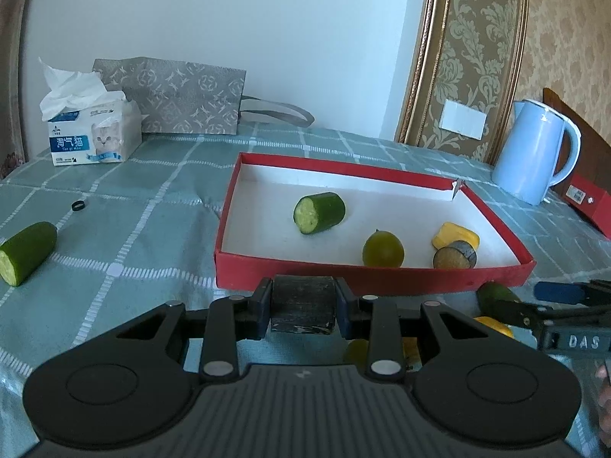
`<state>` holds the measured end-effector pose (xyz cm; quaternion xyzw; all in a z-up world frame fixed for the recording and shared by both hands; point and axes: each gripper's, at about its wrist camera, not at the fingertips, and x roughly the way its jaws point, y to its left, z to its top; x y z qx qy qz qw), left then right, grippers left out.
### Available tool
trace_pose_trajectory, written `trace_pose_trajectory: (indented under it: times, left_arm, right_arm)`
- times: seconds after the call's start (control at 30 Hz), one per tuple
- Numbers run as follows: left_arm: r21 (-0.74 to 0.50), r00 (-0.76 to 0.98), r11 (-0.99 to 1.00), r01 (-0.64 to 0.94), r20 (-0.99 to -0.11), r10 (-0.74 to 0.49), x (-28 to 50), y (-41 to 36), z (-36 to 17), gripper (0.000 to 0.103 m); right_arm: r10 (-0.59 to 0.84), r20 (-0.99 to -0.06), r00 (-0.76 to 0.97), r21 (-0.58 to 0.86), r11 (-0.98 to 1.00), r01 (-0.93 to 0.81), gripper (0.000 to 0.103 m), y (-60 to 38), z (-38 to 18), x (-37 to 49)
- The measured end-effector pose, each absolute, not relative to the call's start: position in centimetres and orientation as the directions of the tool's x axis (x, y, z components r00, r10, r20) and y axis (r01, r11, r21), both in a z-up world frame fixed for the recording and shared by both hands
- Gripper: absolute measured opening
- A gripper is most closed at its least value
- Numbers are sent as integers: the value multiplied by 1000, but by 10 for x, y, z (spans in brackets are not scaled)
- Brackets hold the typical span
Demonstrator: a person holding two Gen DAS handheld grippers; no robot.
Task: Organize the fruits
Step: 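Lift the dark block with the left tool while the right tool grasps a cucumber chunk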
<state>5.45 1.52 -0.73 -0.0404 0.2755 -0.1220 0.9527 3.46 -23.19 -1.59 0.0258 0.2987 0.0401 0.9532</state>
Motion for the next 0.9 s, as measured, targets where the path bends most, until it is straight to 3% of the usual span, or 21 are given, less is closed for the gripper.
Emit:
trace_pose_trajectory:
  times: [0.3, 0.6, 0.67, 0.73, 0.9]
  left_arm:
    - [-159, 817, 964, 212, -512, -264, 54, 17, -7, 33]
    - [-149, 814, 965, 213, -519, -260, 54, 16, -8, 33]
    - [-152, 815, 965, 212, -518, -261, 54, 16, -8, 33]
    - [-150, 814, 966, 212, -520, -259, 54, 16, -8, 33]
    - [-140, 814, 968, 208, -523, -251, 54, 16, -8, 33]
  right_arm:
    - [117, -601, 790, 165, 986, -20, 75, -244, -23, 45]
    - [85, -620, 780, 103, 994, -26, 58, -234, -22, 56]
    - [88, -615, 784, 82, 996, -47, 49, -229, -22, 53]
    - [98, -606, 790, 66, 995, -73, 33, -224, -21, 49]
    - [75, -581, 810, 16, 997, -80, 29, -217, -20, 42]
